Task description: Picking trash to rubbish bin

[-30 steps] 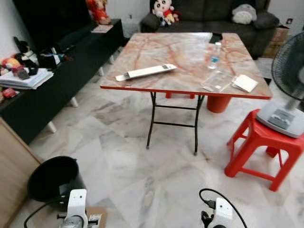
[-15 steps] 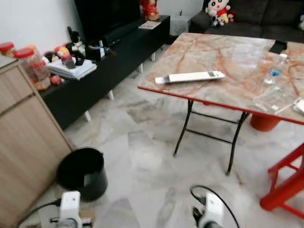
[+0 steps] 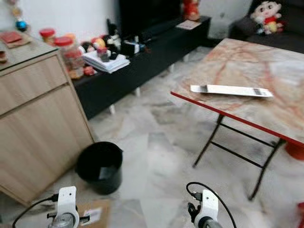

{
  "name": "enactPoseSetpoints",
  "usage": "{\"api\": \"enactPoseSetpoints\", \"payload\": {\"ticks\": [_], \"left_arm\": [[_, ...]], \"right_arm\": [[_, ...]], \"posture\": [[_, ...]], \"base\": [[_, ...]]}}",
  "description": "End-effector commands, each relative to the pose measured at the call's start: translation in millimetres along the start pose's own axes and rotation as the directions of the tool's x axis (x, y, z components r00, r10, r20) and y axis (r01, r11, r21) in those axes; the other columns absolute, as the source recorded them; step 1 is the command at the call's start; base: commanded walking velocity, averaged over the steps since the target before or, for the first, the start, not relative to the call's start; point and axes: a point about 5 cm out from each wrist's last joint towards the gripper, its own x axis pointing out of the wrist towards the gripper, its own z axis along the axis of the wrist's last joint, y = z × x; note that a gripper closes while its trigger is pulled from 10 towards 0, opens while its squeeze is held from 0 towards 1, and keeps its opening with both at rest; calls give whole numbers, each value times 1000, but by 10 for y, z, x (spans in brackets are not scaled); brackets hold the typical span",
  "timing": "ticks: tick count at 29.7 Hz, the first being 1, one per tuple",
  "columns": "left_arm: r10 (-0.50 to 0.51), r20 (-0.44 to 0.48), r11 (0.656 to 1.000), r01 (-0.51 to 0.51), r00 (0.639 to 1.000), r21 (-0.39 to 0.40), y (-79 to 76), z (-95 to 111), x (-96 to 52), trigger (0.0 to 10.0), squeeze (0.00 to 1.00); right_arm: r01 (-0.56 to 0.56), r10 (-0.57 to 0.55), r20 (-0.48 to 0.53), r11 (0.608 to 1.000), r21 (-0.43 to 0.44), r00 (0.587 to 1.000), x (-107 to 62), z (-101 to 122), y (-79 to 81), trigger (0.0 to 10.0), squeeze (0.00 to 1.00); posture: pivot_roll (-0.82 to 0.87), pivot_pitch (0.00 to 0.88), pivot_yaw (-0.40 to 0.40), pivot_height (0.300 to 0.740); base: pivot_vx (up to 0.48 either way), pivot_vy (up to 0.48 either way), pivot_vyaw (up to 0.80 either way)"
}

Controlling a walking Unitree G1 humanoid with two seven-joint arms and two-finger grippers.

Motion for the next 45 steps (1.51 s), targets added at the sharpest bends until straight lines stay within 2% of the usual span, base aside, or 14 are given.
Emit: {"api": "enactPoseSetpoints", "payload": {"ticks": [1, 5, 10, 21, 28, 33, 38, 45], "left_arm": [[-2, 17, 1000, 2, 1000, 11, 2, 56, 8, 10000, 0], [-4, 18, 1000, 4, 1000, 10, -2, 61, 9, 10000, 0], [-9, 23, 1000, 9, 1000, 5, -17, 74, 11, 10000, 0], [-6, 23, 1000, 7, 1000, -13, -24, 68, 10, 10000, 0], [-5, 24, 1000, 5, 1000, -20, -19, 70, 10, 10000, 0], [-5, 31, 1000, 6, 1000, -23, -19, 94, 14, 10000, 0], [-6, 35, 1000, 7, 999, -25, -22, 104, 15, 10000, 0], [-7, 39, 1000, 8, 999, -28, -21, 114, 16, 10000, 0]], "right_arm": [[-5, 6, 12, 1000, -20, 1000, 11, 48, 13, 10000, 0], [2, -2, 19, 1000, -25, 1000, 11, 56, 9, 10000, 0], [-1, 1, 16, 999, -37, 1000, 14, 65, 12, 10000, 0], [-39, 43, 30, 993, -110, 999, 32, 129, 89, 10000, 0], [-48, 52, 37, 994, -102, 998, 38, 149, 122, 10000, 0], [-67, 73, 33, 986, -151, 997, 39, 151, 153, 10000, 0], [-63, 69, 37, 988, -139, 997, 38, 149, 150, 10000, 0], [-75, 81, 38, 987, -144, 996, 39, 152, 163, 10000, 0]], "posture": [[70, 31, 11, 740], [70, 31, 11, 740], [74, 40, 5, 740], [80, 43, -2, 740], [81, 42, -2, 740], [82, 43, -2, 740], [82, 43, -1, 740], [83, 41, -1, 740]], "base": [[292, 0, 0], [296, 0, 0], [290, 0, 800], [289, 0, 211], [291, 0, 550], [289, 0, 0], [290, 0, 636], [289, 0, 0]]}}
